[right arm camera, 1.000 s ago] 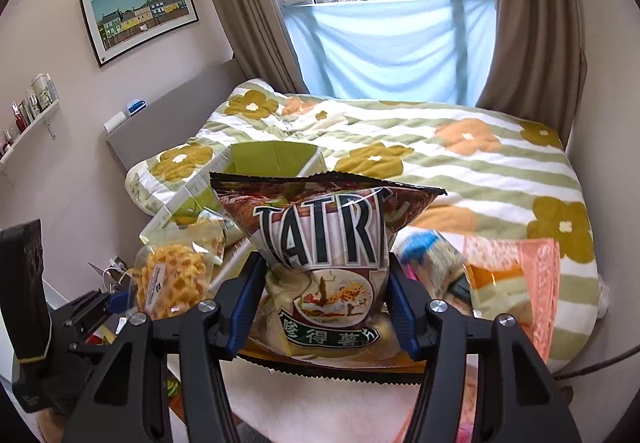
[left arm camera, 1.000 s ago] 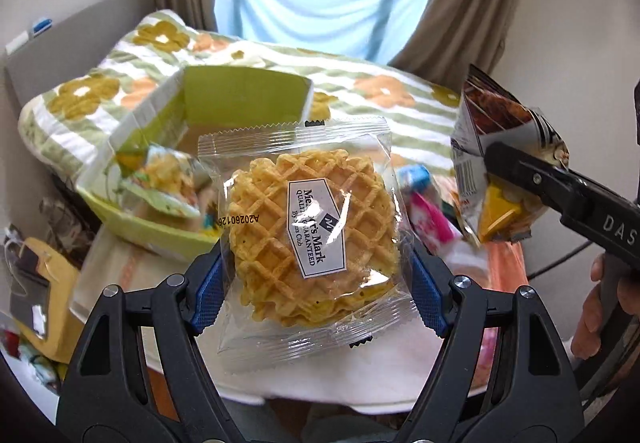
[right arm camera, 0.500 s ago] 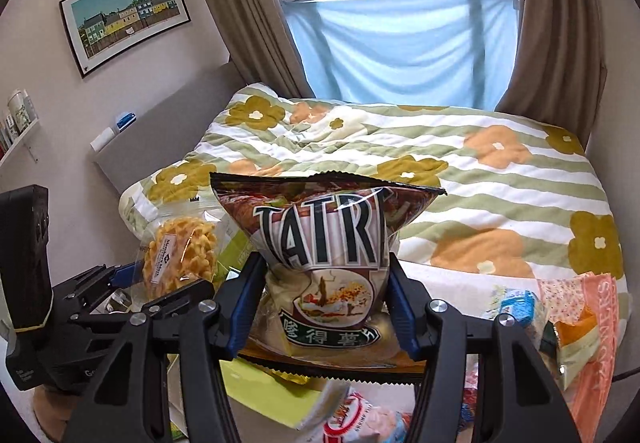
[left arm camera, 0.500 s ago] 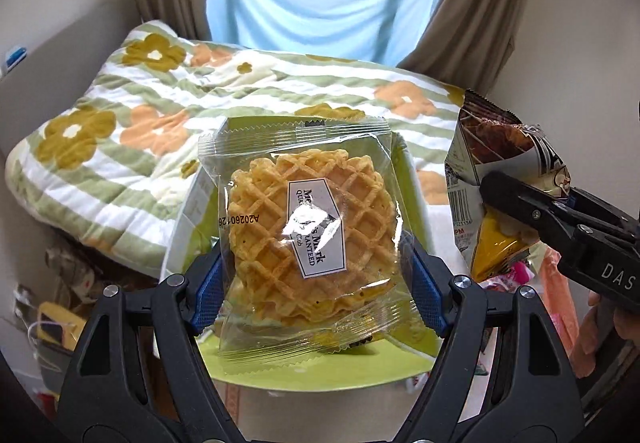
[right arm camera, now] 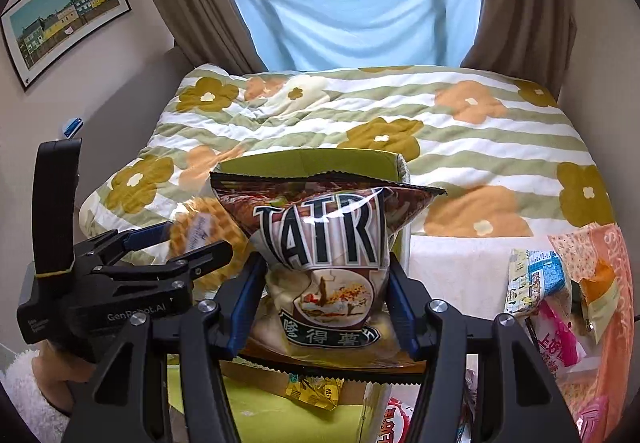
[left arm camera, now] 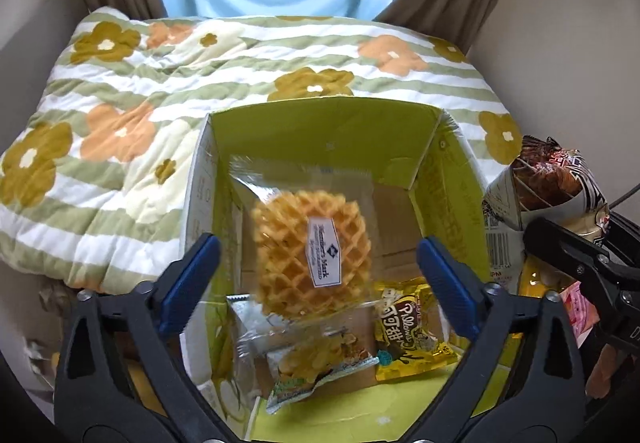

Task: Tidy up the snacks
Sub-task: 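Carry both items over the box and open the left tool to drop the waffle pack, then open the right tool to drop the TATRI bag into the box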

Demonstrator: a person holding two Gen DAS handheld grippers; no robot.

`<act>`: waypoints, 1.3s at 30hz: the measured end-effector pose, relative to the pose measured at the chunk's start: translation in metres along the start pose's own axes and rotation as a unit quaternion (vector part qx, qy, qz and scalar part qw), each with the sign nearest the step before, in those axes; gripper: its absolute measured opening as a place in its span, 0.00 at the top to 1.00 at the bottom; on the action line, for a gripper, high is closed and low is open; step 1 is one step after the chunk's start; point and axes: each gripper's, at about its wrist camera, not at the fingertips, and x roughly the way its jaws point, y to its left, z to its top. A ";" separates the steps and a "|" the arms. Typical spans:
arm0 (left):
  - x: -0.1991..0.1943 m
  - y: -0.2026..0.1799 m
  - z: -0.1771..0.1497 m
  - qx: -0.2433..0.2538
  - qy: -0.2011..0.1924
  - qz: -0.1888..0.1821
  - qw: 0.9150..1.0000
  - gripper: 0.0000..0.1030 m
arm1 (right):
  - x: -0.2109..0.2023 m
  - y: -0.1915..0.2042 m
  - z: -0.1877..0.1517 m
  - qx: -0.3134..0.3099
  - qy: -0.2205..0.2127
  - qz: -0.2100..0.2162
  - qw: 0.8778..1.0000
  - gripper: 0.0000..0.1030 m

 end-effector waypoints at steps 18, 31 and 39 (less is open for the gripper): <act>-0.013 0.026 -0.035 -0.055 0.025 0.018 0.998 0.00 | 0.050 0.009 0.007 -0.028 0.051 0.007 0.998 0.47; -0.024 0.021 -0.042 -0.035 0.018 0.027 0.999 0.00 | 0.042 0.016 -0.001 -0.057 0.035 0.007 0.998 0.01; -0.031 0.013 -0.047 -0.015 0.014 0.016 1.000 0.00 | 0.018 0.013 -0.004 -0.039 0.030 0.009 0.999 0.01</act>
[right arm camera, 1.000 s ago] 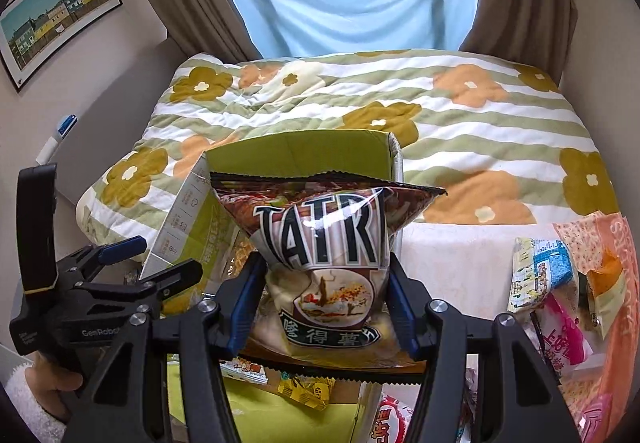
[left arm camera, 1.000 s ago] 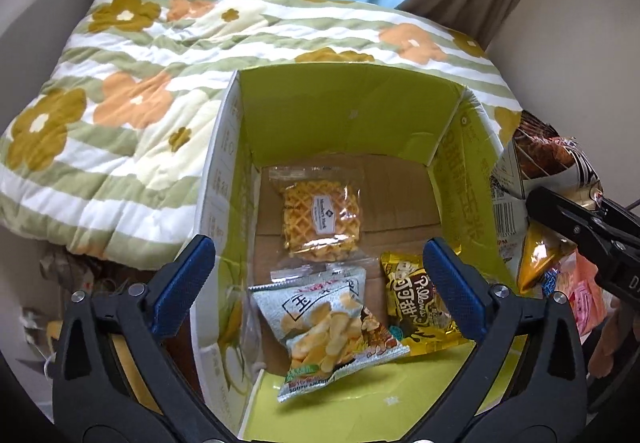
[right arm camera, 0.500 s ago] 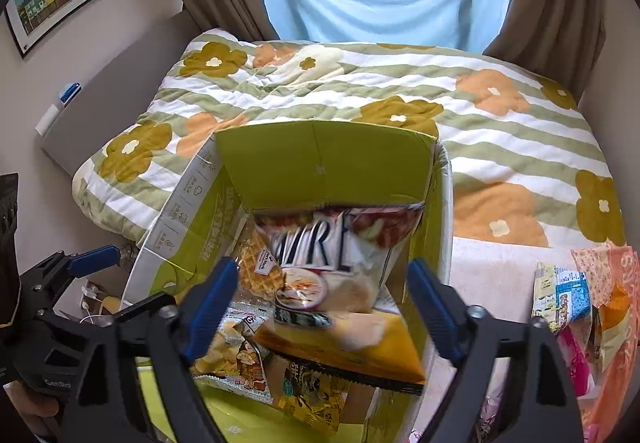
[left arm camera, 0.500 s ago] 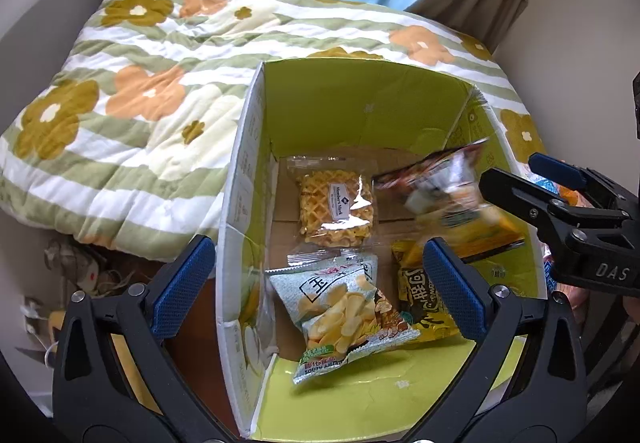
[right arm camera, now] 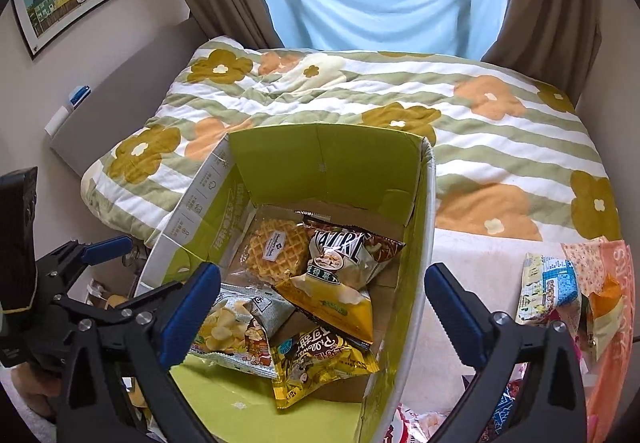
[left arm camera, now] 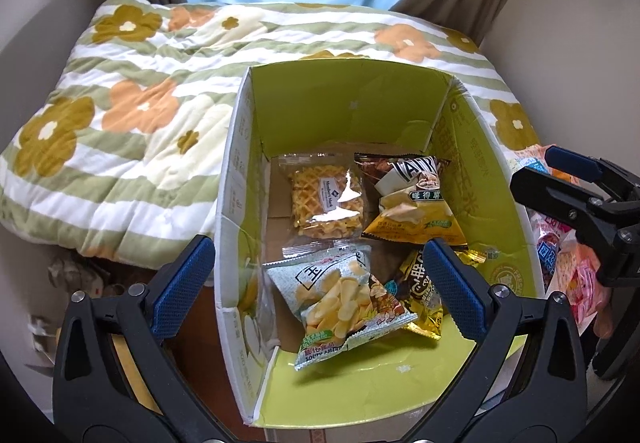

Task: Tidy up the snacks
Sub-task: 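Open the right tool to drop the TATRI bag into the box, then move both tools back to the remaining snacks on the table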

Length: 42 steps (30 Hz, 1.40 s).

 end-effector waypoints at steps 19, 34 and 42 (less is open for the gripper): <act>-0.032 -0.072 -0.002 0.029 -0.030 -0.057 0.998 0.00 | -0.111 -0.067 -0.025 0.059 -0.054 -0.077 0.994 0.01; -0.041 -0.189 -0.079 -0.068 -0.021 0.024 0.997 0.00 | -0.126 -0.175 -0.092 -0.001 -0.004 0.010 1.000 0.01; -0.024 -0.233 -0.113 -0.126 0.007 0.045 0.991 0.00 | -0.100 -0.202 -0.115 -0.035 0.052 0.087 0.994 0.01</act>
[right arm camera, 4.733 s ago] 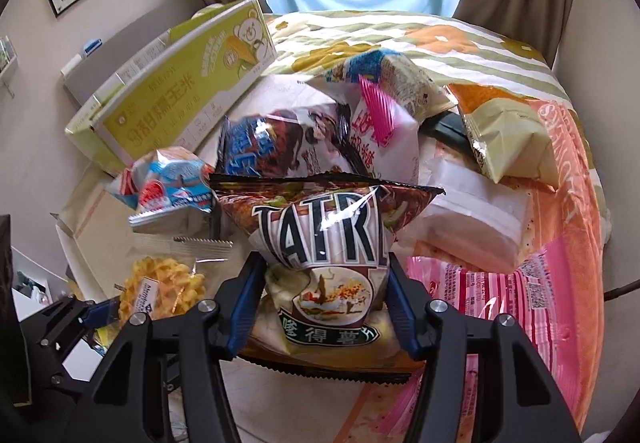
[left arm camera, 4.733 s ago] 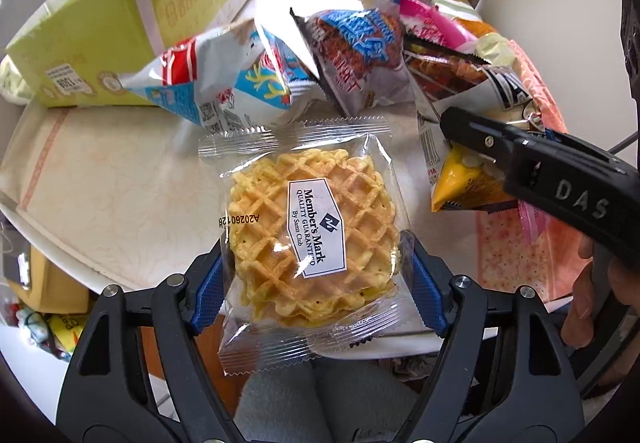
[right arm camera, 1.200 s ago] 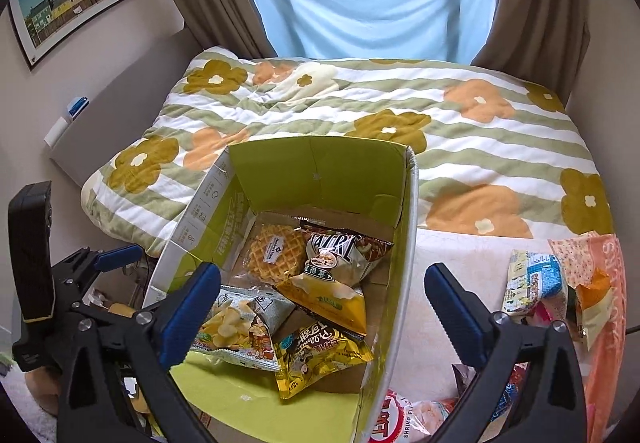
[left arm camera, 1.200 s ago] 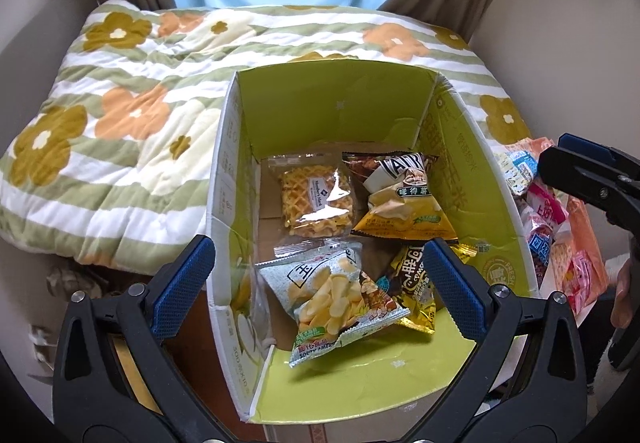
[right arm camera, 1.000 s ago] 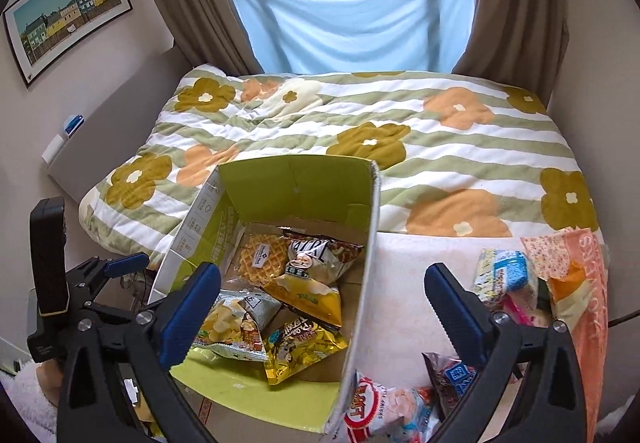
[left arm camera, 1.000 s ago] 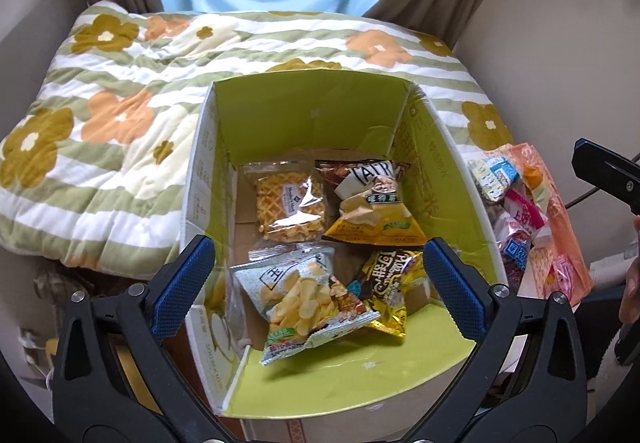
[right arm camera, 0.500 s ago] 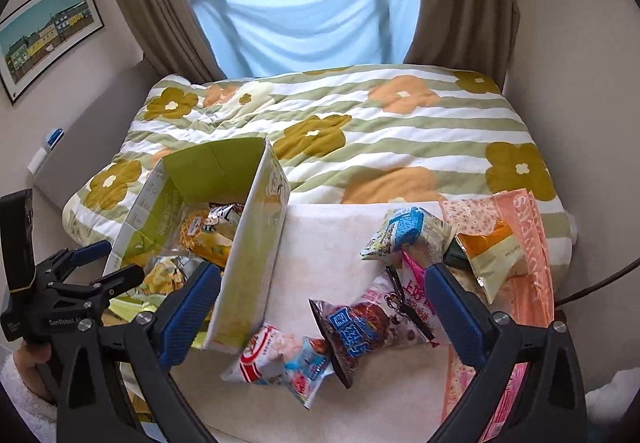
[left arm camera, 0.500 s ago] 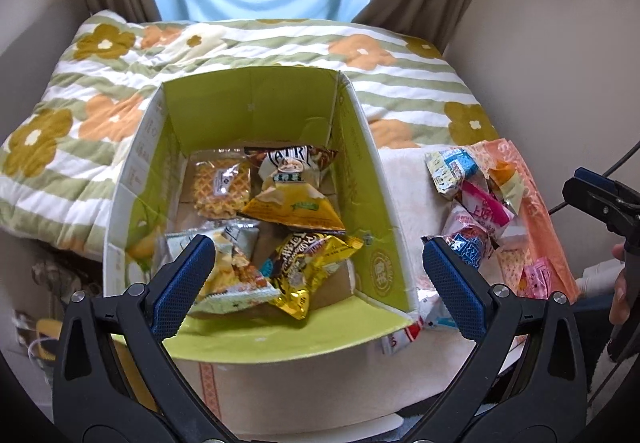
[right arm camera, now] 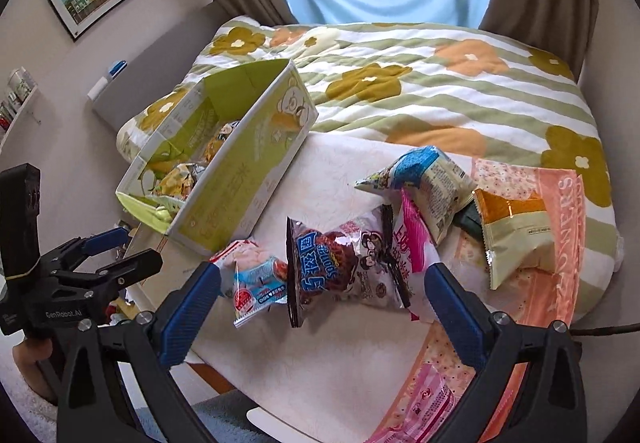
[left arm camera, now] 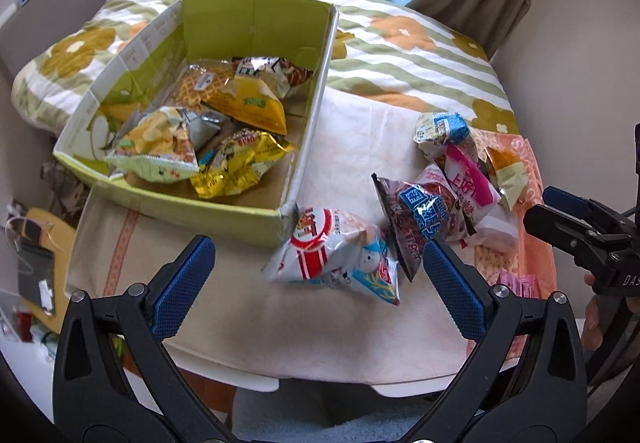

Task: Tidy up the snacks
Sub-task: 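Move both tools back to the remaining snacks on the table, then grasp the white-red shrimp chip bag with the left tool while the right tool grasps the brown cookie bag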

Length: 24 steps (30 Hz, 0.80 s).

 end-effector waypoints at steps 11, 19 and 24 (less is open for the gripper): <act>0.064 -0.009 -0.011 -0.018 0.035 0.018 0.999 0.00 | 0.053 -0.012 -0.002 -0.002 0.045 0.050 0.998 0.01; 0.098 -0.011 -0.022 -0.018 0.047 0.017 0.999 0.00 | 0.088 -0.013 -0.001 0.004 0.073 0.054 0.996 0.01; 0.104 -0.010 -0.026 -0.016 0.040 0.020 0.999 0.04 | 0.100 -0.017 0.002 0.002 0.080 0.038 0.996 0.01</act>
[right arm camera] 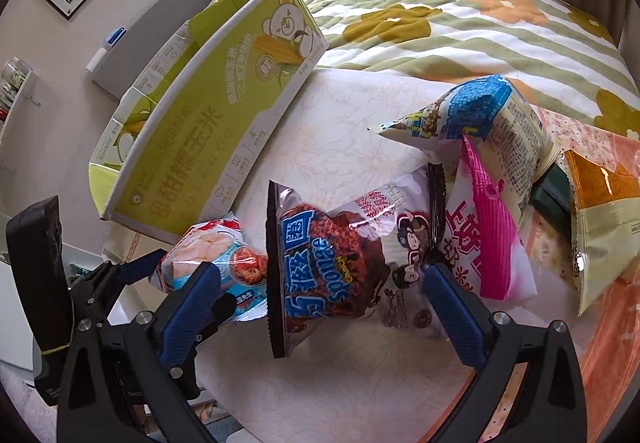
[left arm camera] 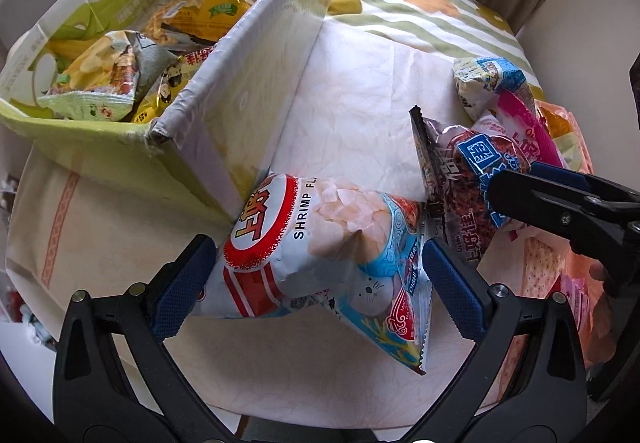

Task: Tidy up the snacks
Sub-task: 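Grasp the white-red shrimp chip bag with the left tool while the right tool grasps the brown cookie bag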

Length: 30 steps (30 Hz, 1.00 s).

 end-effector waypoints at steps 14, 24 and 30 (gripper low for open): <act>-0.003 0.003 -0.003 0.010 0.003 0.007 1.000 0.21 | 0.023 -0.012 0.002 -0.015 0.032 -0.050 0.998 0.01; -0.009 0.001 -0.012 0.013 0.012 0.019 1.000 0.21 | 0.032 -0.011 0.002 -0.023 0.042 -0.048 0.998 0.02; -0.014 0.000 -0.021 0.015 0.014 0.021 1.000 0.22 | 0.023 -0.008 -0.002 -0.031 0.029 -0.051 0.998 0.20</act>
